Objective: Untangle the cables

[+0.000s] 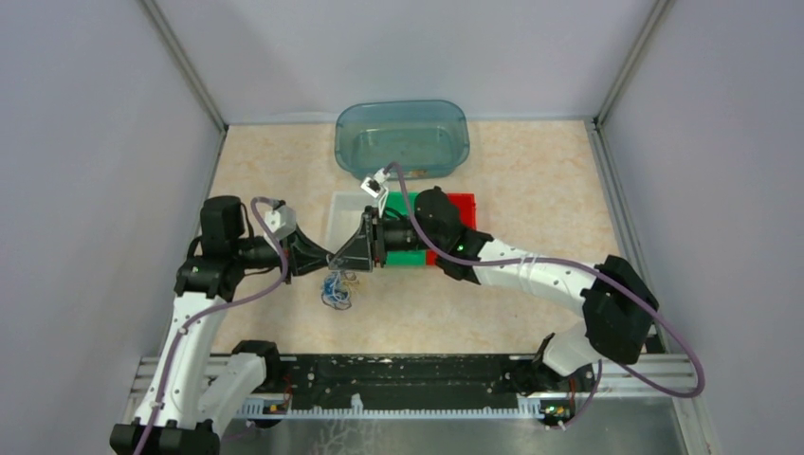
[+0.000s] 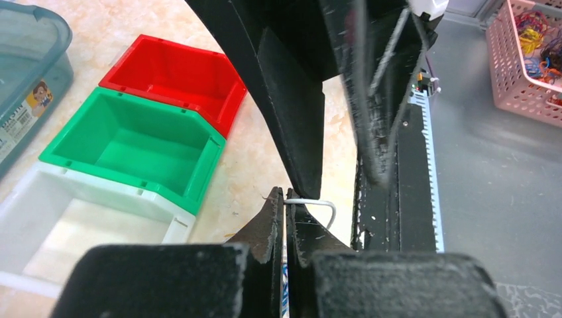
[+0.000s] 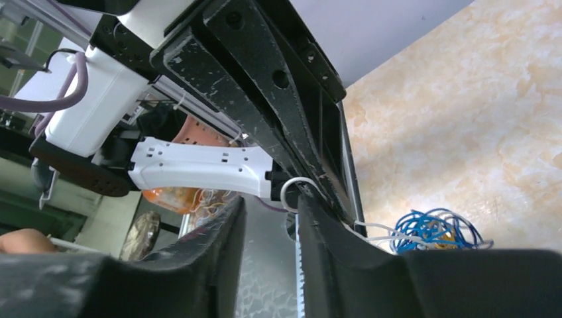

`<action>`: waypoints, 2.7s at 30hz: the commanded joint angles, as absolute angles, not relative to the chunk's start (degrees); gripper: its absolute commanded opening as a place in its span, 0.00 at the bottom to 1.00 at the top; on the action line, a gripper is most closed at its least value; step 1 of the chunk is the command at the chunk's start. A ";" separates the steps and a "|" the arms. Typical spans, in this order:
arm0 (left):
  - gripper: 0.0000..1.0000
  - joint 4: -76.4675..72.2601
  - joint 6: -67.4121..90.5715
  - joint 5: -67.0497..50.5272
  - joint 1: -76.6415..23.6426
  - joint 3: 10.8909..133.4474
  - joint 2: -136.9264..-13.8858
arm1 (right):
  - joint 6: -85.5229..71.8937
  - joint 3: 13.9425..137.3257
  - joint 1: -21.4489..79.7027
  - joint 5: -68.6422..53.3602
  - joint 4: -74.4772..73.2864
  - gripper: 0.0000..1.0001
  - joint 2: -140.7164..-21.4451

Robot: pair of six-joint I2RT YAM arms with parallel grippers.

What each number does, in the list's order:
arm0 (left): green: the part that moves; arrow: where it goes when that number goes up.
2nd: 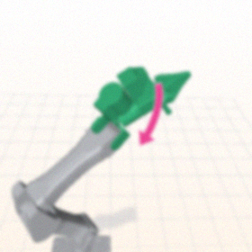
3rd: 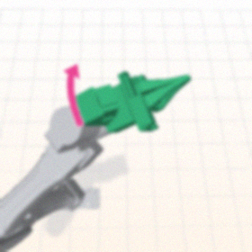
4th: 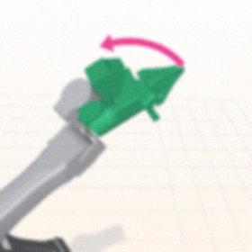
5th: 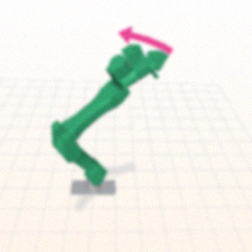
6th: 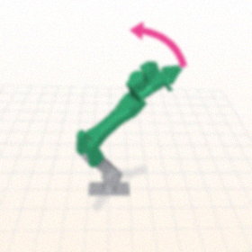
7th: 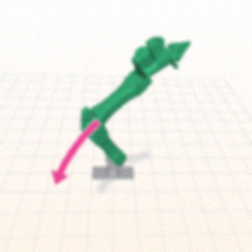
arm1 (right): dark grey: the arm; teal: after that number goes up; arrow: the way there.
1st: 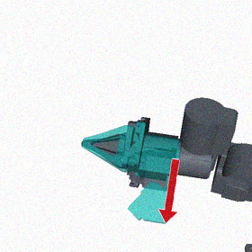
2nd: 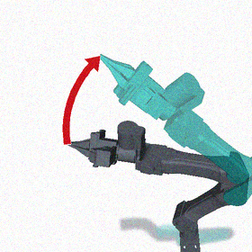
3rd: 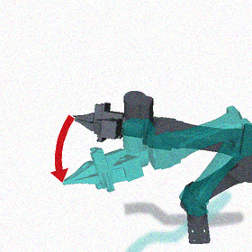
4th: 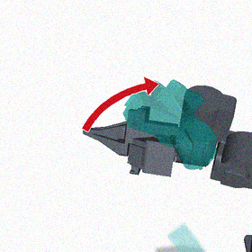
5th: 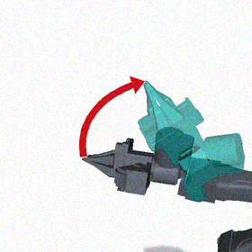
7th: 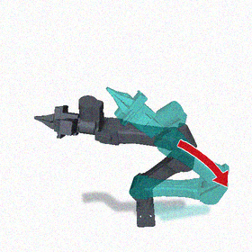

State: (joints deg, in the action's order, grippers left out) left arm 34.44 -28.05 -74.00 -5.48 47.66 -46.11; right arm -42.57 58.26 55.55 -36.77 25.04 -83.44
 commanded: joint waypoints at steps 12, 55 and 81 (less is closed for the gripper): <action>0.00 29.26 -18.31 -77.30 -5.81 54.48 -43.32 | -32.08 42.40 54.15 -24.31 31.92 0.67 -72.02; 0.00 3.39 -1.85 -61.82 -5.89 74.53 -46.36 | -24.24 32.28 65.95 -4.99 49.82 0.59 -85.38; 0.00 -2.98 -3.83 -46.82 -5.81 91.85 -51.56 | -23.05 32.48 66.00 0.00 43.66 0.69 -78.19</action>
